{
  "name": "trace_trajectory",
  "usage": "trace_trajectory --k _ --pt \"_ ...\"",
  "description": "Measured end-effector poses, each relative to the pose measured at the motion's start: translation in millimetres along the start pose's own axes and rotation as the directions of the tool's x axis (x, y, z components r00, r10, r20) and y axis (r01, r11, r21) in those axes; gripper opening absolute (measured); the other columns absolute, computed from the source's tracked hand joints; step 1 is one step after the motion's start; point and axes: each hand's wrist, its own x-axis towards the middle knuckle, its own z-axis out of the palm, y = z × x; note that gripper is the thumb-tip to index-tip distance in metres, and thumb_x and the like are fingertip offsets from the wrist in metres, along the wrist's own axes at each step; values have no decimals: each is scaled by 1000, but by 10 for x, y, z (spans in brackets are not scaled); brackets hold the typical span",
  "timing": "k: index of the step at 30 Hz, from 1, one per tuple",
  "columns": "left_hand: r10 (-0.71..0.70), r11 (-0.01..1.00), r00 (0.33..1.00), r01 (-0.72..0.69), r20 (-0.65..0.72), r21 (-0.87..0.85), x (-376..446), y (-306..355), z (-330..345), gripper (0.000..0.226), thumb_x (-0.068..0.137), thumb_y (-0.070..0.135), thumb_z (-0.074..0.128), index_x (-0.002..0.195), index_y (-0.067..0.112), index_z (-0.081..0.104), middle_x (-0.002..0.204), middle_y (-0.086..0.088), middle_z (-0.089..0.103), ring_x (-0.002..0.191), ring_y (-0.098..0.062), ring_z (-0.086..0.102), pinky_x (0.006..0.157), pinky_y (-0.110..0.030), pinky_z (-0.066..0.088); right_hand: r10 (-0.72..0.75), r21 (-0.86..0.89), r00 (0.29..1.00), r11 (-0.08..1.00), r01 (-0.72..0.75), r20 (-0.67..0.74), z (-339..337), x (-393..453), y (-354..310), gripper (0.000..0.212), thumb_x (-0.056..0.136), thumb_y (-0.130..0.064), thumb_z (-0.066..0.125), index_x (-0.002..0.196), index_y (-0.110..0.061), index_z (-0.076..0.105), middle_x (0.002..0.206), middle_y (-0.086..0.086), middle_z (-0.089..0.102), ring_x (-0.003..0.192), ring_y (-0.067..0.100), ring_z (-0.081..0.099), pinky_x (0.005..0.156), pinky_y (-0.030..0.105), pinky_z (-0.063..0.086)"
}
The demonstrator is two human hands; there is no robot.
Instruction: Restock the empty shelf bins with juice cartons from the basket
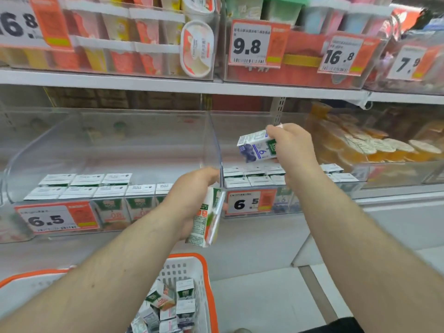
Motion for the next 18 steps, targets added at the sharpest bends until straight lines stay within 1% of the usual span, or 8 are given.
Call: trace_trajectory --k 3,6,8,10,13,14,16,18 --pt "-11 1000 1000 11 -4 10 31 -19 -5 17 88 27 60 99 16 68 71 -1 72 63 -28 63 66 -37 50 -75 -305 992 947 104 104 245 356 14 13 80 -33 64 78 -20 62 80 -3 65 84 23 63 69 33 46" --pt "-19 1000 999 18 -44 -5 60 -14 -8 23 91 31 55 106 16 66 98 3 72 60 -25 66 58 -31 53 -10 -558 957 811 178 291 518 561 89 19 81 -31 65 95 -18 66 95 1 65 92 25 60 69 28 41" --pt "-22 999 999 21 -46 -24 69 -5 -16 24 95 34 49 102 19 66 112 7 66 60 -22 69 55 -28 53 64 -657 918 718 230 391 648 637 151 17 79 -29 65 86 -13 64 87 4 64 83 26 61 62 26 42" --pt "-25 1000 999 24 -43 -19 76 1 -29 26 97 38 46 100 21 66 113 9 65 60 -21 70 58 -29 52 183 -696 857 674 246 481 731 667 179 18 78 -29 67 80 -11 63 81 4 60 74 25 58 61 28 47" --pt "-26 1000 999 26 -32 -9 95 -1 -39 29 98 39 44 106 21 65 111 11 63 59 -21 70 58 -28 53 346 -714 774 675 187 530 749 650 167 26 75 -33 67 93 -15 64 92 4 60 78 22 57 73 35 49" --pt "-25 1000 999 25 -28 -9 90 1 -37 30 98 39 44 109 21 64 110 12 63 58 -21 70 56 -28 53 392 -715 744 680 161 541 735 650 161 23 73 -33 66 89 -16 64 89 4 61 75 22 57 72 34 46" --pt "-25 1000 999 25 -26 -16 97 -1 -39 31 98 39 44 112 20 64 104 14 62 57 -20 69 52 -26 52 511 -676 651 737 5 562 700 670 160 15 66 -26 64 75 -14 64 76 7 62 63 23 54 67 33 42" --pt "-40 999 999 39 -30 -27 122 -4 -48 32 98 40 44 110 19 65 99 15 63 58 -21 70 51 -26 52 572 -624 583 769 -137 577 686 703 182 18 57 -20 60 69 -8 63 72 11 59 57 26 52 62 32 43"
